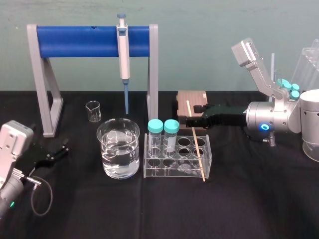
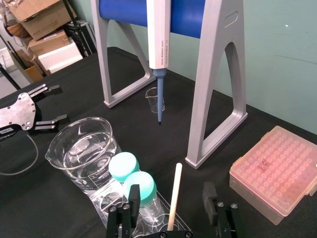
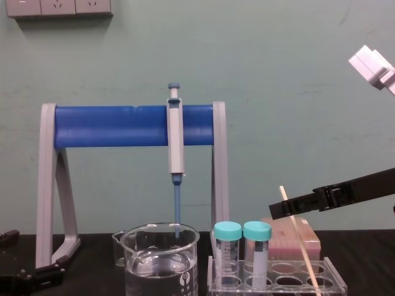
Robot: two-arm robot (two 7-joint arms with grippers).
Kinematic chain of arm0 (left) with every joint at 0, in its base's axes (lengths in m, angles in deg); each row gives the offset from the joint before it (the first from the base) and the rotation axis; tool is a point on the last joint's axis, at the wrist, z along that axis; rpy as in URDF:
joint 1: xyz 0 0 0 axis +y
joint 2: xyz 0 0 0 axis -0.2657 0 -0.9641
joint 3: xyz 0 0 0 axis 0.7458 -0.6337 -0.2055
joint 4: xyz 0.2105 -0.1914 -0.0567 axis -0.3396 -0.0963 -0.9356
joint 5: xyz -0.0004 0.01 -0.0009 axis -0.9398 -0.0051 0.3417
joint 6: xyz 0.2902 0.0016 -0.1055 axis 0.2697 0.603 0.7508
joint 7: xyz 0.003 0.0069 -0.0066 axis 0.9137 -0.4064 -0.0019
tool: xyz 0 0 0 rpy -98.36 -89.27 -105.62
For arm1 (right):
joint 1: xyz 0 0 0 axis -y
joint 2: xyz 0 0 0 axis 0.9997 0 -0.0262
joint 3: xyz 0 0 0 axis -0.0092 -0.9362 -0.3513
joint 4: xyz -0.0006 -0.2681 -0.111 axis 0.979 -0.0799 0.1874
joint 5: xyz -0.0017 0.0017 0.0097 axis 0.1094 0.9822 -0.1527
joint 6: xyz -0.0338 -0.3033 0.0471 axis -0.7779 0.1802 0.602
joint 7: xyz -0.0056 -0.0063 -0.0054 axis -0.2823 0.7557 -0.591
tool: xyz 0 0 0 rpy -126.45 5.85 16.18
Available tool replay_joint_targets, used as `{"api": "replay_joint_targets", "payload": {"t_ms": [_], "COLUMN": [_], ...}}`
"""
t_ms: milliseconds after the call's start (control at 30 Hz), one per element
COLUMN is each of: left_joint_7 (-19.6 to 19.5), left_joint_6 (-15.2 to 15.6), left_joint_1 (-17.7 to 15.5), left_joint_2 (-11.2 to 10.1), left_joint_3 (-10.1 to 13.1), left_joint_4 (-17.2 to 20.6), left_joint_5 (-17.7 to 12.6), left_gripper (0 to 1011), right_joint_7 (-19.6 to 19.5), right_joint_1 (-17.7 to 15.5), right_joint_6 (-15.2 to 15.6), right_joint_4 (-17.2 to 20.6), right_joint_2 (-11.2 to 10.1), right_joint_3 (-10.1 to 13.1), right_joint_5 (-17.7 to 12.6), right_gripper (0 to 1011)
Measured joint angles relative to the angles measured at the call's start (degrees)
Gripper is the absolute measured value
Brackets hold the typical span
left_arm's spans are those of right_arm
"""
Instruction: Hold the thermometer with one hand and immerse one end into the beaker, then reinsert it into the test tube rack.
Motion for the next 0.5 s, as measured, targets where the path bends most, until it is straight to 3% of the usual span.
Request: {"api": "replay_joint_targets", "payload": {"t_ms": [500], "left_joint_7": [0.0], "left_joint_6": [0.0], "left_joint_1": [0.0], "left_joint_2": [0.0], "left_joint_3": [0.0], "left_joint_4": [0.0], "left_joint_5": [0.0], "left_gripper": [1004], "right_joint_7": [-0.03], "right_joint_1": [-0.07], "right_joint_6": [-0.02], "right_joint_4": [0.07], "right_joint_2": [-0.05], "right_joint_3": [0.02], "right_joint_5": [0.05], "right_gripper": [365]}}
